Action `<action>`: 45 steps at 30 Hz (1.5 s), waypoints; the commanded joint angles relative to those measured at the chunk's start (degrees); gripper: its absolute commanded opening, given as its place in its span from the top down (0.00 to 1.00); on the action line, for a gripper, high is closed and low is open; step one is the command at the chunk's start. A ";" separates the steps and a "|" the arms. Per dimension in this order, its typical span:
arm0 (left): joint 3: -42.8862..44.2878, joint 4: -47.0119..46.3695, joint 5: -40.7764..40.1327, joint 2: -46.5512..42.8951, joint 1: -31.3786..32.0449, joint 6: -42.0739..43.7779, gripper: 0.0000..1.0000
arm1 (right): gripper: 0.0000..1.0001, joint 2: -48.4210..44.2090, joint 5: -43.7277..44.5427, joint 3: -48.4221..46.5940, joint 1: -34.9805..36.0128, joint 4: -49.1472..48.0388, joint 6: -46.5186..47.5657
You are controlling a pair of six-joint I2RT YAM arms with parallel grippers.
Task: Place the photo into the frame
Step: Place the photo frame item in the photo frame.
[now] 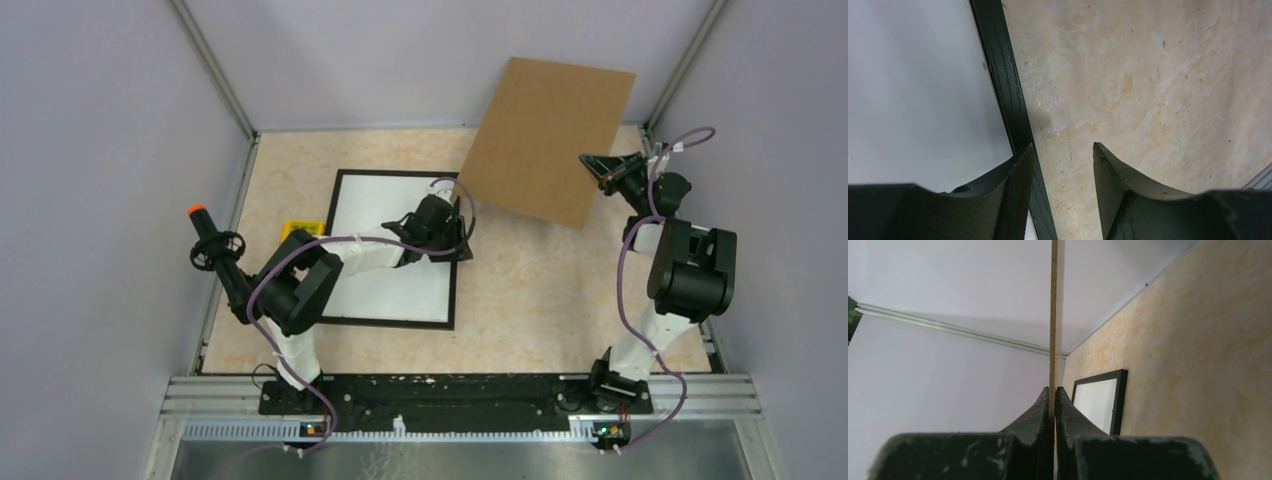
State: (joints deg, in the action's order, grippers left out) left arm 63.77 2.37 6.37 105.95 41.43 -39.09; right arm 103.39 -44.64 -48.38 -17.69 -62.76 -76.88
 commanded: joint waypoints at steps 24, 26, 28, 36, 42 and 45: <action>-2.18 -1.62 -2.46 1.38 3.05 -1.90 0.69 | 1.00 -5.29 -1.61 -0.14 -1.08 -9.54 -1.54; -1.55 -1.95 -2.05 2.41 4.40 -2.42 0.72 | 1.00 -5.98 -2.03 0.00 -1.20 -8.90 -1.18; -0.93 -1.94 -1.43 3.43 5.91 -3.18 0.73 | 1.00 -7.17 -2.39 0.31 -1.24 -7.70 -0.38; 3.94 -5.15 0.46 7.97 12.57 -5.94 0.73 | 1.00 -17.72 -3.24 2.01 -2.14 7.67 9.01; 8.42 -6.48 1.96 8.72 15.34 -5.83 0.68 | 1.00 -27.01 -2.36 -1.97 -2.18 28.22 20.23; 8.20 -6.42 2.54 6.64 15.82 -4.80 0.60 | 1.00 -30.98 -1.47 -5.26 -2.19 40.59 27.78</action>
State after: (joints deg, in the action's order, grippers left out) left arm 70.37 -3.05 6.90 114.39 56.51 -44.75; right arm 78.74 -47.05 -47.29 -19.55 -35.90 -60.23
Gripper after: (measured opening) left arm 0.361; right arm 0.012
